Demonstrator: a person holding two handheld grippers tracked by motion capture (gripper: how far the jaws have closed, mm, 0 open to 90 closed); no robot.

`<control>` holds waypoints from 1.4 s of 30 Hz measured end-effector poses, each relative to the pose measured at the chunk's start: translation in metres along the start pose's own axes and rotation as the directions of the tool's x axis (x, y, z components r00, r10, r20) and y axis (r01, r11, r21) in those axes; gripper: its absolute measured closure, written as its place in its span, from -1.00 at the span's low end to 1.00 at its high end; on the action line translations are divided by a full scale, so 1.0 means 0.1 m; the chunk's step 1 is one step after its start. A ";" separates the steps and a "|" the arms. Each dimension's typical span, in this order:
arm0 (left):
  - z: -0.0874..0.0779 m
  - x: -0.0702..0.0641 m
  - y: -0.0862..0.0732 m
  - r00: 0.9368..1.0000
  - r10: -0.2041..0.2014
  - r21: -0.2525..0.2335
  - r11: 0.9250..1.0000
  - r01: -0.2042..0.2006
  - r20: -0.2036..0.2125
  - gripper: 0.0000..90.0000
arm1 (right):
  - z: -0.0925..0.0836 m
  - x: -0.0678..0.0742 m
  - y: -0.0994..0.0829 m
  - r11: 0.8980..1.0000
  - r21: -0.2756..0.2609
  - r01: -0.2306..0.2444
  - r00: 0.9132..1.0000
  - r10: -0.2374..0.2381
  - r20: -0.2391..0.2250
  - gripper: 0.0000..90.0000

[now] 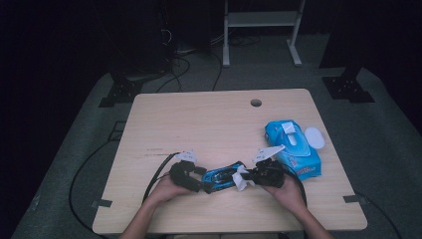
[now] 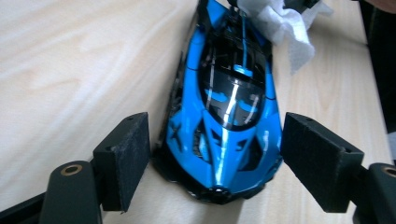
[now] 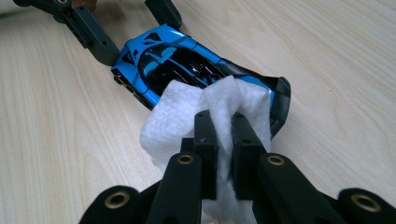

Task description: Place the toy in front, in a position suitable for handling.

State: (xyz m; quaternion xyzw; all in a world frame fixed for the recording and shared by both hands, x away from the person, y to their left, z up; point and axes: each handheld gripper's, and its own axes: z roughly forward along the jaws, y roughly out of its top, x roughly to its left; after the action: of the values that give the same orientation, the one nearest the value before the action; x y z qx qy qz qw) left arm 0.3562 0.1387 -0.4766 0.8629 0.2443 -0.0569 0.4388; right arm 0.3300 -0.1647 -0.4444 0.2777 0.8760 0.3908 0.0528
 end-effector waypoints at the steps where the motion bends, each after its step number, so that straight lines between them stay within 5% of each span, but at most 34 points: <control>1: 0.00 0.00 0.00 1.000 -0.010 0.000 1.000 0.010 -0.001 -0.45 | 0.00 0.01 0.00 1.000 0.001 0.003 1.000 -0.003 0.005 0.84; 16: 0.01 0.00 0.00 0.999 -0.031 0.006 0.999 0.031 0.005 -0.44 | -0.03 0.07 -0.03 0.999 0.006 0.032 0.999 -0.032 0.021 0.85; 27: 0.00 -0.14 0.02 0.996 0.069 0.002 0.998 -0.069 -0.062 -0.40 | -0.05 0.10 -0.08 0.999 0.000 0.044 0.999 -0.044 0.024 0.85; 37: -0.01 -0.25 0.03 0.979 0.169 0.023 0.986 -0.168 -0.110 -0.40 | -0.07 0.14 -0.15 0.999 -0.021 0.040 0.999 -0.040 0.022 0.86; 42: -0.05 -0.25 0.03 0.976 0.180 0.006 0.984 -0.181 -0.122 -0.26 | -0.07 0.14 -0.16 0.999 -0.018 0.040 0.999 -0.040 0.021 0.86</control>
State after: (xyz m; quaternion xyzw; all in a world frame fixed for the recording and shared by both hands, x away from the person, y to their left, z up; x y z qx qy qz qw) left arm 0.3353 0.1325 -0.4639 0.8822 0.1917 0.0368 0.4285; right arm 0.3089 -0.1706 -0.4490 0.2637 0.8771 0.3950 0.0721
